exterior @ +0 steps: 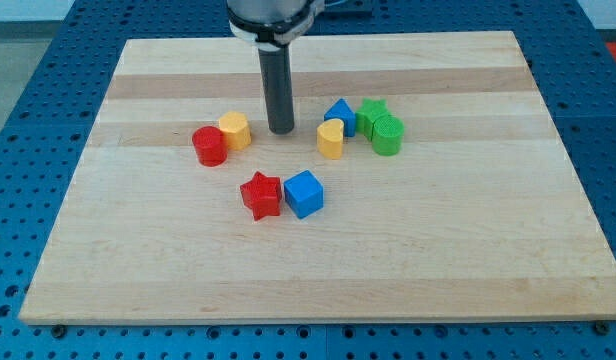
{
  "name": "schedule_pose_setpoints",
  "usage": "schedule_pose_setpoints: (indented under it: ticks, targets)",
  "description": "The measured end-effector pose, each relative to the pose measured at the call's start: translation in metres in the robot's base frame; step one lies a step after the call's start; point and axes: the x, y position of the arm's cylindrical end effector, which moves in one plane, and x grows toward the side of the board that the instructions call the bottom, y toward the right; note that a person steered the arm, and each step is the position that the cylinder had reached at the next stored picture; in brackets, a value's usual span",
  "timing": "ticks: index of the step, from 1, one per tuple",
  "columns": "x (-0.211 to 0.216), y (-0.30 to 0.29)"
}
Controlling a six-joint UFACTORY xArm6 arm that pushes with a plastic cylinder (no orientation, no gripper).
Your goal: Move the yellow hexagon into the yellow heart
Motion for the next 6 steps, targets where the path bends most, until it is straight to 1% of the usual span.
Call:
schedule_pose_setpoints:
  ticks: [1, 2, 3, 4, 6]
  targets:
    - [-0.023, -0.017]
    - [-0.031, -0.039]
    - [-0.030, -0.068]
    - [-0.023, -0.080]
    - [-0.007, -0.079]
